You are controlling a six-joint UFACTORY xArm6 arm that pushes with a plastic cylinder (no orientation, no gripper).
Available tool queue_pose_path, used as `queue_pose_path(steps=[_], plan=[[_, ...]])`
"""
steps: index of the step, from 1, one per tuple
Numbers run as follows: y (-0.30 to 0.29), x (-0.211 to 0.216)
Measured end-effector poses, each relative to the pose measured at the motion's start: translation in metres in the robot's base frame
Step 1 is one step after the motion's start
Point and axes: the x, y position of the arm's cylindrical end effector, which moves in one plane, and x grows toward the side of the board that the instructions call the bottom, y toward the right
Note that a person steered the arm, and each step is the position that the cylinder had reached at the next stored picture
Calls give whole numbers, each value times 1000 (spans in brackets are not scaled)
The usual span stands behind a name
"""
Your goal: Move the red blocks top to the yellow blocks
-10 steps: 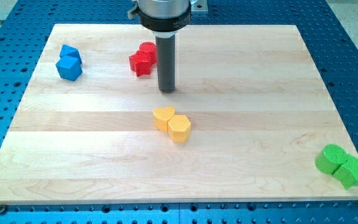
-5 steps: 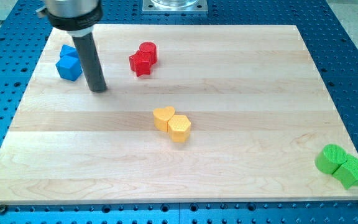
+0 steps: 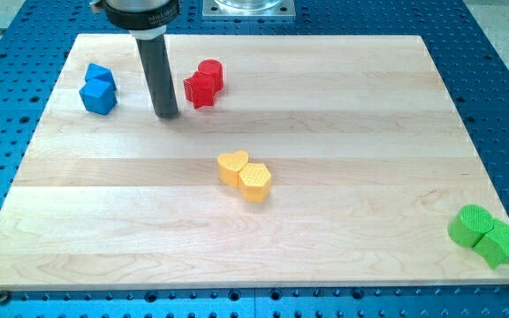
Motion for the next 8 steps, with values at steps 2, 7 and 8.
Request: queue_pose_path(steps=[2,7,8], plan=[[1,-26],[2,16],[17,-7]])
